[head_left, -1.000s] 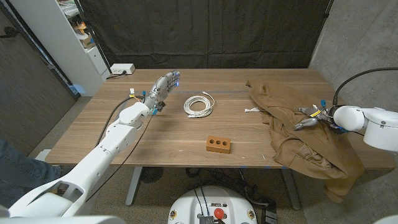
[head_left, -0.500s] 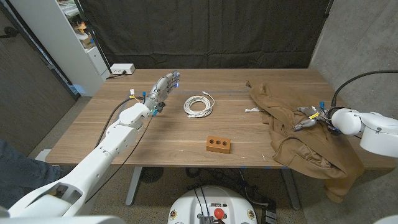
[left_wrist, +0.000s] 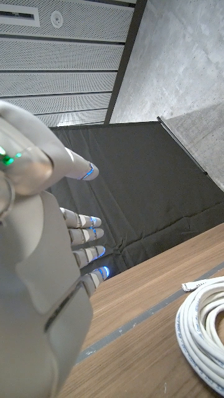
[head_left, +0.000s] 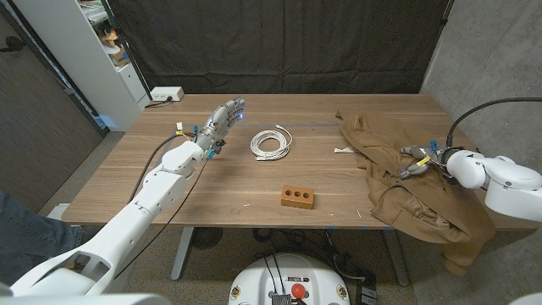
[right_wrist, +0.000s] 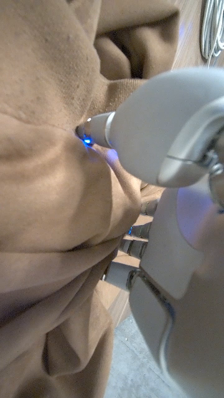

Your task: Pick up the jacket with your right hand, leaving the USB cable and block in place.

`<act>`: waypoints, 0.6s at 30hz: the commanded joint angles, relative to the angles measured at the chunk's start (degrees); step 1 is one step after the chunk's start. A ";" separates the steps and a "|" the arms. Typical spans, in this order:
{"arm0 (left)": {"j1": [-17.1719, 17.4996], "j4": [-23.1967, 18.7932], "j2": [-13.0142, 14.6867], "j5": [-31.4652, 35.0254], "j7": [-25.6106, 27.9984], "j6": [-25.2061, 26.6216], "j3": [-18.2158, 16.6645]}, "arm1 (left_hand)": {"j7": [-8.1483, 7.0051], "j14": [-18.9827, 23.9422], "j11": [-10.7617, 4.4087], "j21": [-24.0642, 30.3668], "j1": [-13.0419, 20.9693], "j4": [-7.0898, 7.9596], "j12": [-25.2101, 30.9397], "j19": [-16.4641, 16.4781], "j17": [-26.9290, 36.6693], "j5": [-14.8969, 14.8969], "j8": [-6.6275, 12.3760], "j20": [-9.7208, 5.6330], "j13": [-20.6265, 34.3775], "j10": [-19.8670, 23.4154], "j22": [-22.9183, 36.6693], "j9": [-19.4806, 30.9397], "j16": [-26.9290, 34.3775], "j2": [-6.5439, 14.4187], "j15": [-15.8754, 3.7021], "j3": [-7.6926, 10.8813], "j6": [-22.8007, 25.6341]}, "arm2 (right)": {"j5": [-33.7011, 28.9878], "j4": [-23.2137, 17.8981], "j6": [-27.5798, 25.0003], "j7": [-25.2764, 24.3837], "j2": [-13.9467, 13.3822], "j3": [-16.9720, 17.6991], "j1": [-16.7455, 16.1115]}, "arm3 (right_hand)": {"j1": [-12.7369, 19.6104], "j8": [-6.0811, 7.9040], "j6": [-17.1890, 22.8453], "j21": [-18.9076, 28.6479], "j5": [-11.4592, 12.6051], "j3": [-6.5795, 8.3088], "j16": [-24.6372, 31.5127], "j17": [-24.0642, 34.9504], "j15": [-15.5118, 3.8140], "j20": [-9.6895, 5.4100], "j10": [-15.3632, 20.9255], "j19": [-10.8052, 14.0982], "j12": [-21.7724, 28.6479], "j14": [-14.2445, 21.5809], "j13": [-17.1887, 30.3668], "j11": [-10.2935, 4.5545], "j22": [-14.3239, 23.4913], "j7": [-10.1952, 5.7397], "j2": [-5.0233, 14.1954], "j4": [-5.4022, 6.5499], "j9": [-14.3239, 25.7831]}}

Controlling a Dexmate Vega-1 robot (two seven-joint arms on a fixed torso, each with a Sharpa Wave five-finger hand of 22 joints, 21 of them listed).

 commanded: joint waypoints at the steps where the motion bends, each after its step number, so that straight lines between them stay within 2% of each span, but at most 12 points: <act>1: 0.30 -0.60 0.01 0.10 0.32 0.15 0.04 | -0.19 -0.21 -0.14 0.21 -0.20 0.29 0.11 -0.17 0.21 -0.14 0.19 0.62 0.21 0.14 0.22 0.17 -0.10 -0.11 0.39 0.12 0.32 | -3.79 0.91 1.11 -4.23 1.28 0.00 -0.64 | 12.63 2.88 4.83 0.66 -2.06 0.62 6.23 5.60 -4.11 -13.50 5.39 13.18 3.29 6.35 3.05 -1.33 0.64 -1.05 10.27 -0.58 2.82; 4: 0.32 -0.66 -0.02 0.14 0.39 0.17 0.06 | -0.21 -0.18 -0.14 0.21 -0.21 0.30 0.09 -0.19 0.21 -0.14 0.21 0.63 0.22 0.11 0.22 0.17 -0.08 -0.12 0.38 0.12 0.39 | -3.93 1.02 2.01 -5.80 1.41 0.59 -0.95 | 15.59 5.06 8.43 2.11 -3.74 0.50 10.49 9.84 -6.80 -16.53 8.88 16.32 5.86 10.38 5.36 -2.42 1.12 -1.64 11.79 -0.65 4.79; 5: 0.34 -0.67 -0.06 0.12 0.42 0.15 0.04 | -0.22 -0.18 -0.14 0.22 -0.21 0.30 0.09 -0.17 0.21 -0.14 0.20 0.65 0.22 0.10 0.22 0.17 -0.08 -0.12 0.37 0.12 0.38 | -4.01 1.02 2.13 -6.25 1.54 0.76 -1.00 | 16.99 6.27 10.37 2.77 -4.53 0.49 12.26 12.04 -7.19 -17.11 9.52 16.99 6.84 11.65 6.57 -2.62 1.42 -1.61 12.48 -0.68 5.86; 11: 0.37 -0.70 -0.16 0.15 0.56 0.05 0.01 | -0.16 -0.17 -0.19 0.21 -0.22 0.30 0.09 -0.21 0.21 -0.14 0.19 0.70 0.22 0.09 0.22 0.17 -0.08 -0.12 0.39 0.12 0.39 | -5.84 1.53 3.09 -7.00 2.76 0.44 0.00 | 21.24 8.68 13.02 5.14 -6.48 1.11 15.95 17.49 -8.95 -19.35 12.04 18.94 10.06 14.67 10.02 -3.78 2.28 -1.58 14.03 -1.03 8.79; 16: 0.54 -0.88 -0.24 0.12 0.82 0.02 -0.07 | -0.19 -0.24 -0.09 0.20 -0.23 0.31 0.08 -0.24 0.21 -0.14 0.19 0.74 0.22 0.08 0.22 0.17 -0.10 -0.13 0.38 0.12 0.42 | -7.63 2.31 4.10 -7.61 4.02 -0.18 0.88 | 23.59 10.39 14.63 6.90 -7.87 1.71 16.93 20.44 -9.41 -20.28 13.17 19.48 12.07 16.13 12.47 -4.23 3.05 -1.62 14.66 -0.95 10.91; 18: 0.62 -1.01 -0.20 0.17 0.96 0.08 -0.10 | -0.19 -0.24 -0.16 0.20 -0.23 0.31 0.09 -0.25 0.21 -0.14 0.19 0.76 0.22 0.09 0.22 0.18 -0.09 -0.13 0.41 0.12 0.44 | -8.14 2.64 4.60 -8.41 4.38 -0.18 0.91 | 24.88 11.57 15.76 8.04 -8.70 2.09 17.16 22.10 -9.72 -20.69 13.76 19.45 13.33 16.86 14.07 -4.55 3.66 -1.94 14.81 -0.89 12.30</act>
